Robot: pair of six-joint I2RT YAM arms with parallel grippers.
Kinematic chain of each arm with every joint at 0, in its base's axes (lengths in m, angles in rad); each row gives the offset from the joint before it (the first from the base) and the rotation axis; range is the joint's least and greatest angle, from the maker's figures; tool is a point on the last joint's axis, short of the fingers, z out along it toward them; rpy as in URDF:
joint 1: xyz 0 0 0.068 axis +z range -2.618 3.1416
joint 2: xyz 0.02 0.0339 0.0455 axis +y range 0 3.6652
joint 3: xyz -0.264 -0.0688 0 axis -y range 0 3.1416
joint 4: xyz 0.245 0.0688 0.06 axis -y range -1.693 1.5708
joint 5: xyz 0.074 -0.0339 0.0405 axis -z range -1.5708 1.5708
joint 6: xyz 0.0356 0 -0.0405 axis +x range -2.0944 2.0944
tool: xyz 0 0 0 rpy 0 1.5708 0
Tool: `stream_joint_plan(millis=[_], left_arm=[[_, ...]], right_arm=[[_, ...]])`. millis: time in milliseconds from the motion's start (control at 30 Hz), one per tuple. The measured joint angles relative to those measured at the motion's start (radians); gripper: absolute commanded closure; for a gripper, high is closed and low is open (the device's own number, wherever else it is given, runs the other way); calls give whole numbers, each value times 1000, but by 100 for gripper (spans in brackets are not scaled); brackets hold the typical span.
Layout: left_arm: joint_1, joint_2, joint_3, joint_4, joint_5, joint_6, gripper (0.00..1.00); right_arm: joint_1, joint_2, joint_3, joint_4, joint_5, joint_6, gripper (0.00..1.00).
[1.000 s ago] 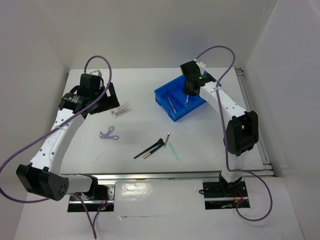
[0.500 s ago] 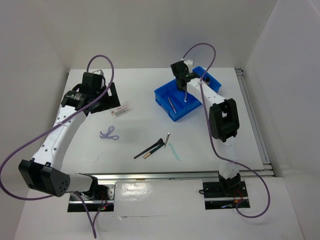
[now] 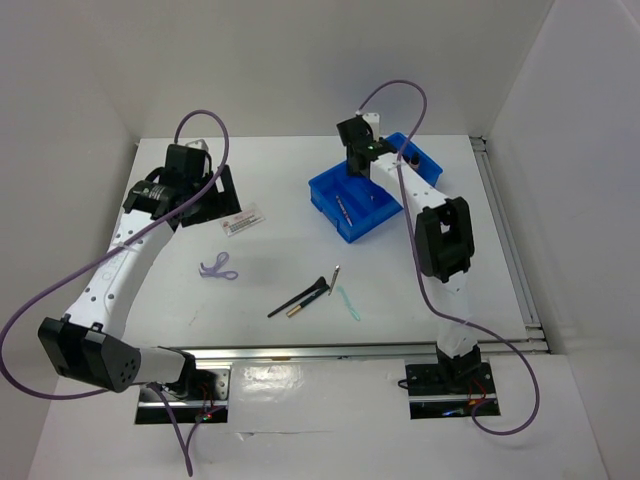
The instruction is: Organize the makeup
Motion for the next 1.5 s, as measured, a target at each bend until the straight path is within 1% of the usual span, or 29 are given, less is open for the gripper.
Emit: stream_joint_plan(millis=[67, 100, 167, 233, 267, 300, 367, 500, 633, 800, 967, 1267, 1467, 1500], left_arm=[[0, 0, 0, 0, 0, 0, 6], [0, 0, 0, 0, -2, 0, 6], [0, -4, 0, 0, -5, 3, 6], [0, -14, 0, -2, -9, 15, 6], [0, -24, 0, -2, -9, 19, 6], [0, -31, 0, -3, -9, 20, 6], [0, -51, 0, -4, -10, 22, 6], [0, -80, 0, -11, -19, 20, 6], [0, -100, -1, -12, -29, 18, 6], [0, -107, -10, -8, -26, 17, 6], [0, -116, -24, -12, -19, 14, 6], [0, -118, -24, -13, -10, 14, 6], [0, -118, -24, -14, -6, 14, 6], [0, -118, -24, -13, -6, 14, 6]], right_arm=[[2, -30, -23, -3, -22, 12, 50], [2, -50, -39, -10, -34, 23, 52], [5, -129, -121, -12, -71, 40, 52], [22, -231, -222, -31, -76, 52, 52], [47, -301, -289, -50, -84, 64, 52], [64, -334, -317, -66, -90, 68, 52], [123, -438, -425, -71, -128, 84, 52], [241, -631, -684, -64, -265, 105, 47], [349, -737, -894, -64, -376, 135, 45], [443, -731, -1023, -64, -454, 171, 43], [456, -685, -1043, -47, -482, 192, 43], [456, -572, -1045, 24, -437, 196, 45], [443, -544, -1041, 61, -390, 182, 47], [436, -543, -1041, 71, -385, 179, 51]])
